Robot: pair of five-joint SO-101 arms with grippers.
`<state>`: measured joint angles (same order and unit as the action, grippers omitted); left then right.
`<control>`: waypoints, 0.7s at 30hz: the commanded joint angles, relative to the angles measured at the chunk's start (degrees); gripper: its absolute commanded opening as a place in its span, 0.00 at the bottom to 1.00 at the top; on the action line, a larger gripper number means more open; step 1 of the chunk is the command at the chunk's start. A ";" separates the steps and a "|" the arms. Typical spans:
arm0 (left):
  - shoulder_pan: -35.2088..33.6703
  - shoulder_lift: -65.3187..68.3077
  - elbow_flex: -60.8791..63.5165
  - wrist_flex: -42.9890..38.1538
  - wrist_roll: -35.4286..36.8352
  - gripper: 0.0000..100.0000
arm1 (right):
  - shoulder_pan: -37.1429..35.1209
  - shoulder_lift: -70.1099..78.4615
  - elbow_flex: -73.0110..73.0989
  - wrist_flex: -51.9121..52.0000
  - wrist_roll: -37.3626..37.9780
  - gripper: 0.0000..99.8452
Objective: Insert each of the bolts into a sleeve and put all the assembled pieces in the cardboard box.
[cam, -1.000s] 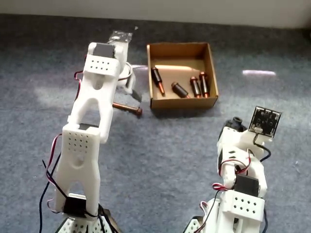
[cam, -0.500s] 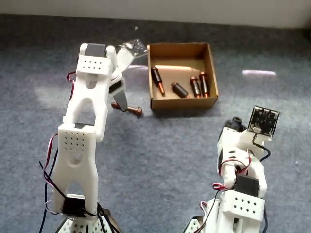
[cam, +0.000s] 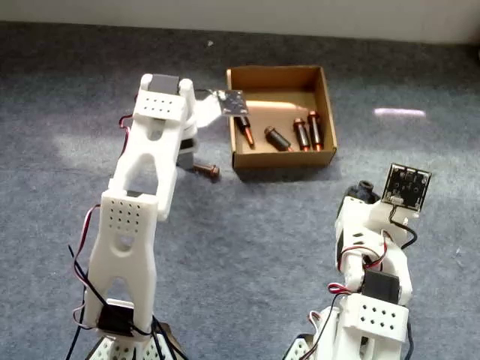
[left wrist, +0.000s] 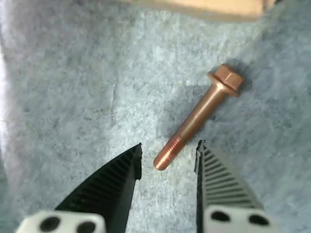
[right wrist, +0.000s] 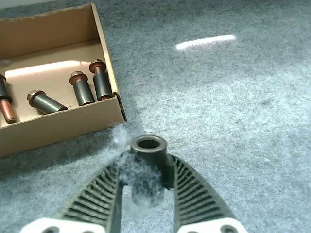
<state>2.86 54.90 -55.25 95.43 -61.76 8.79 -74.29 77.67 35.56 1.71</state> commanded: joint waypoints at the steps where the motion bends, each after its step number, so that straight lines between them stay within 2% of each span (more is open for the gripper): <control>1: 3.65 -1.01 -0.22 -1.58 -1.14 0.19 | -0.57 -1.45 -0.92 -1.80 0.70 0.01; 10: 5.76 0.66 0.04 -5.36 -1.14 0.19 | -0.57 -1.45 -0.92 -1.80 0.70 0.01; 15: 6.55 4.97 -0.13 -3.25 -6.15 0.18 | -0.57 -1.45 -0.92 -1.80 0.70 0.01; 21: 7.25 7.78 -0.22 -3.08 -6.24 0.18 | -0.57 -1.45 -0.92 -1.80 0.70 0.01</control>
<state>8.40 60.53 -55.78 91.74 -66.95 8.79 -74.29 77.67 35.56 1.71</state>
